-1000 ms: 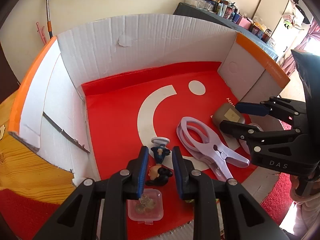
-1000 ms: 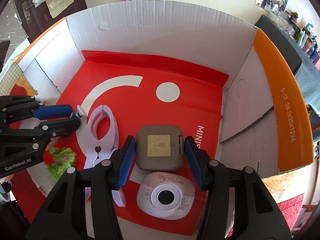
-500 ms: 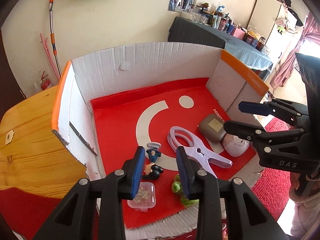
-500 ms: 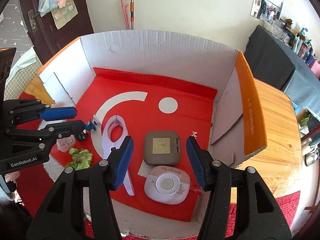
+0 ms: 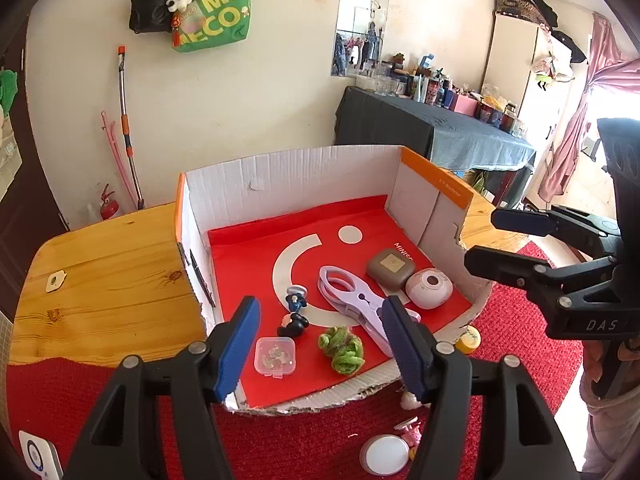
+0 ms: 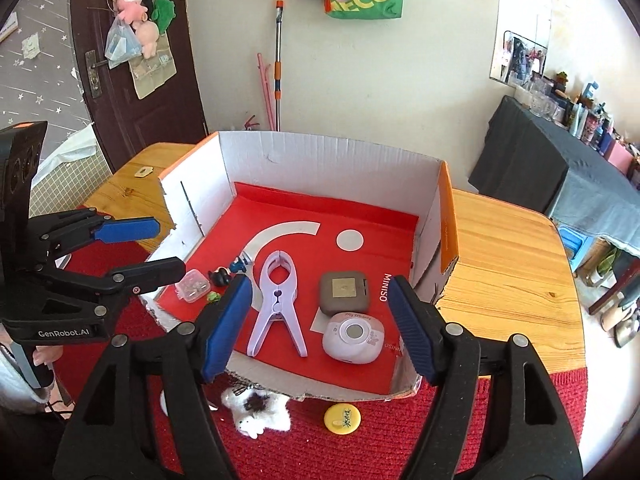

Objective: Organize objects
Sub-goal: 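Withdraw both tools from the box toward the remaining items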

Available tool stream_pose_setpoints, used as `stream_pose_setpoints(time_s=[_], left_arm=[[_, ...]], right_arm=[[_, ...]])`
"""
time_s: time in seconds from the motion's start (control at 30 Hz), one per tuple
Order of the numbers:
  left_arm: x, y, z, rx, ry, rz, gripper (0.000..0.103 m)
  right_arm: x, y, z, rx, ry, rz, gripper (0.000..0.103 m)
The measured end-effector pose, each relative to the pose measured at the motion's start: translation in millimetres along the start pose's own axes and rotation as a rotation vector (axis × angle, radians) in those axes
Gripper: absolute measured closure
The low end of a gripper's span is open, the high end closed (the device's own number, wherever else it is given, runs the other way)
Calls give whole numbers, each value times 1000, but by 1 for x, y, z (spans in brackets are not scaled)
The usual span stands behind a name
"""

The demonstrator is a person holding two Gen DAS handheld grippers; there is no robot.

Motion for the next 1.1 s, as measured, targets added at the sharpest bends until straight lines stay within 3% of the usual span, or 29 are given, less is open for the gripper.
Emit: stream_pose_setpoints(time_s=[0.07,0.53,0.7,0.93,1.1], left_arm=[[-8,3,7,-2,23,1,31],[-34,25,59,-27,140,-41,6],[-34,26,77,-51,156,-45,2],[-6,20,109,-118,93,-45,0],[16,18,126,-134,20,-53,0]], right_arm=[[-6,-2,6,3,22,-5,26],[-37,-3,66,108,136,22,10],[-38,-5,86,118,164,63,10],[-25,-10,115,150,187,86,10],[-1,-8,133,193,131,53,10]])
Point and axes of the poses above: each gripper's, at about its wrist camera, not at the fingertips, and x roughly the way its jaws point, y to its right, z to its underside, the point moved 3 cm from there along x, roughly the way its jaws point, and after that the axes turned 10 degrees about -y, right-handed, at the moved point
